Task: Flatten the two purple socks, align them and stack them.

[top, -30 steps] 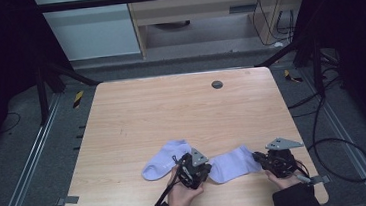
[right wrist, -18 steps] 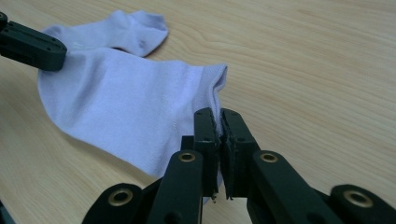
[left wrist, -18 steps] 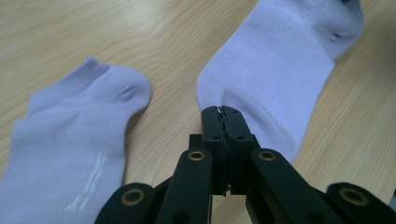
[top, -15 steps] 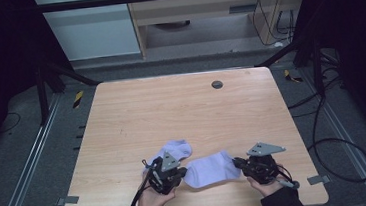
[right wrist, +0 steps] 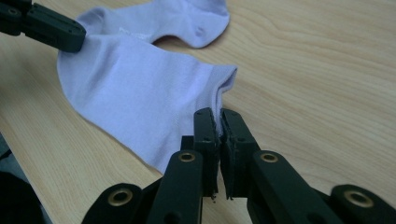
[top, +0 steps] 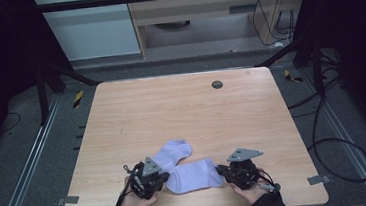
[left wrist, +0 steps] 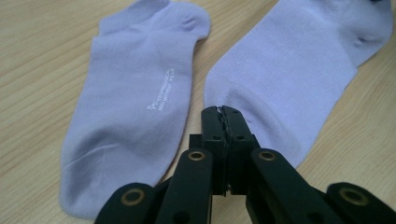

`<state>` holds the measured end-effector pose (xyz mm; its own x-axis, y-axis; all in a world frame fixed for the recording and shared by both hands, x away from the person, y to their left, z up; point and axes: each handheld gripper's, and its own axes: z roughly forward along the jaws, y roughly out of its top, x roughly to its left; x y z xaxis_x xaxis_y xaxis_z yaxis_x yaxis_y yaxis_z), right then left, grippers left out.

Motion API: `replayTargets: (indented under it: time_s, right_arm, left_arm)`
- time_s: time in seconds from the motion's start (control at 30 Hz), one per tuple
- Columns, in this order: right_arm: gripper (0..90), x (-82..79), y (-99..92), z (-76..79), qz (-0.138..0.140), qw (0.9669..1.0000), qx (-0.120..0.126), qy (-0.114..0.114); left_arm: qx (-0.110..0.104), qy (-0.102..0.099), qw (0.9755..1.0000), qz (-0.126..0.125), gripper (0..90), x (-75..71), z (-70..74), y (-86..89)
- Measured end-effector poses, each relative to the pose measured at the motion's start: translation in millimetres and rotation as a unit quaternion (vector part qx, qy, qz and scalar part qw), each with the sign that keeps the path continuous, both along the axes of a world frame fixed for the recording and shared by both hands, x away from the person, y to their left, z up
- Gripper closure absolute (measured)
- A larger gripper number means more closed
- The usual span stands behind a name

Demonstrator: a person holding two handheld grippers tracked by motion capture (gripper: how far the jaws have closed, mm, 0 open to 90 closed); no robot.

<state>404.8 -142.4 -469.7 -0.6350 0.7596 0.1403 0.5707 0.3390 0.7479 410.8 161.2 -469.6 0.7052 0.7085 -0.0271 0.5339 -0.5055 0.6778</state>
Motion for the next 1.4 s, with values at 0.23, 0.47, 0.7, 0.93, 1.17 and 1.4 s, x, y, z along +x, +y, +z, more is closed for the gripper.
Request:
replayTargets:
  time_s: [0.23, 0.47, 0.7, 0.93, 1.17, 1.4]
  right_arm:
    - [85.5, 2.5, -1.1, -11.2, -0.004, 0.9998, -0.013, 0.013]
    - [82.2, 6.1, -2.2, -20.4, -0.005, 0.9992, -0.034, 0.023]
    - [78.8, 6.3, -3.9, -20.4, -0.004, 0.9991, -0.037, 0.018]
    - [73.4, 7.1, -13.0, -9.2, -0.022, 0.9997, 0.0, -0.008]
    - [67.8, 16.7, -18.5, 0.2, -0.035, 0.9986, 0.021, -0.032]
    - [61.7, 26.8, -18.2, 9.3, -0.041, 0.998, 0.023, -0.041]
  left_arm:
    - [0.014, 0.013, 0.9998, -0.004, 88.4, 2.9, -11.1, -3.1]
    - [0.019, 0.013, 0.9997, -0.001, 87.4, 5.5, -17.5, -4.9]
    - [0.009, 0.006, 0.9999, 0.005, 76.1, 4.2, -15.2, -2.0]
    - [-0.021, -0.032, 0.9986, 0.036, 65.7, 2.2, 5.6, 14.8]
    - [-0.027, -0.048, 0.9946, 0.088, 59.5, 14.9, 9.6, 42.6]
    - [-0.024, -0.048, 0.9907, 0.125, 55.0, 24.8, 7.3, 63.3]
